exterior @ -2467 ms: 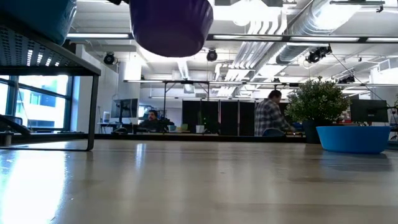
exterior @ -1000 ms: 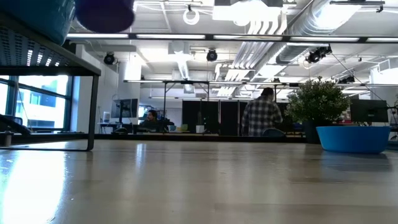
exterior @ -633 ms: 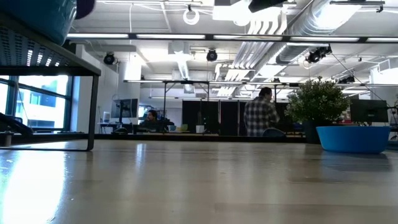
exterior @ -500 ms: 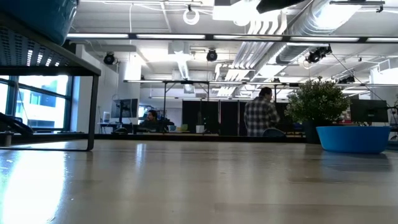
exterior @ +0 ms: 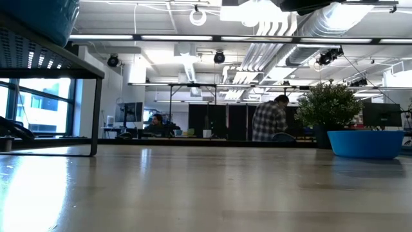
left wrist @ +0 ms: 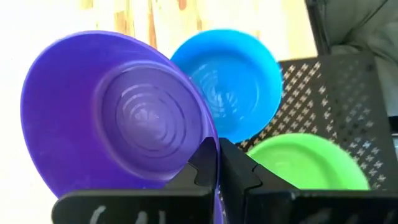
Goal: Pick & Place Mini bowls
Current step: Stack the violet bowl on the other violet bowls on the shelf
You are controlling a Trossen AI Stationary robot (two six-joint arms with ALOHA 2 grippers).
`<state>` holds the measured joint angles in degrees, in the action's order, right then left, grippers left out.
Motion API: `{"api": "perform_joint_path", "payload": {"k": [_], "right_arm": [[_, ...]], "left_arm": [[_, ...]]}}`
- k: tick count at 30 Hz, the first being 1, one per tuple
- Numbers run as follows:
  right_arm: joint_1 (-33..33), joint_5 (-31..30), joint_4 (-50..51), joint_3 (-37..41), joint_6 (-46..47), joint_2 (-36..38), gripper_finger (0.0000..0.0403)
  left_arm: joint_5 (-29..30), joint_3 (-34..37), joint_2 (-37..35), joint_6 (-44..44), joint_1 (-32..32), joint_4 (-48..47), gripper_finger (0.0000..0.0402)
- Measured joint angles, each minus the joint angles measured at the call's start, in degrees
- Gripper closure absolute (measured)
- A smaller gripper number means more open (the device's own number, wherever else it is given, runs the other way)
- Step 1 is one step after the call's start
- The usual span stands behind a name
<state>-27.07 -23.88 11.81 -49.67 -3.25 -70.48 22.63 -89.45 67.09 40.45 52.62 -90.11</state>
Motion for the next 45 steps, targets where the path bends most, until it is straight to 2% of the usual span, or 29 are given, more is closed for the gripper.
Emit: {"api": "perform_joint_path", "payload": {"k": [5,10,31,35,41,45], "right_arm": [[0.00,-0.02,-0.12,0.00,-0.48,0.00,0.0402],[0.00,-0.01,-0.13,0.00,-0.59,0.00,0.0402],[0.00,0.04,-0.63,0.00,-1.24,-0.02,0.0402],[0.00,0.07,-0.73,0.00,-1.63,-0.02,0.0402],[0.00,0.39,-2.52,0.00,-3.21,-0.02,0.0402],[0.02,0.39,-2.64,0.00,-3.87,-0.04,0.0402]], "left_arm": [[-2.05,5.10,-1.48,1.87,-0.11,0.06,0.0401],[-7.29,8.56,-1.77,5.28,0.00,0.20,0.0401],[-7.25,8.72,-2.91,6.29,-0.02,0.11,0.0401],[-5.35,8.72,-2.87,3.56,-0.02,0.09,0.0401],[3.59,8.05,-2.84,-5.49,-0.11,0.43,0.0401],[6.76,7.25,-2.84,-15.74,-0.94,6.89,0.0401]]}}
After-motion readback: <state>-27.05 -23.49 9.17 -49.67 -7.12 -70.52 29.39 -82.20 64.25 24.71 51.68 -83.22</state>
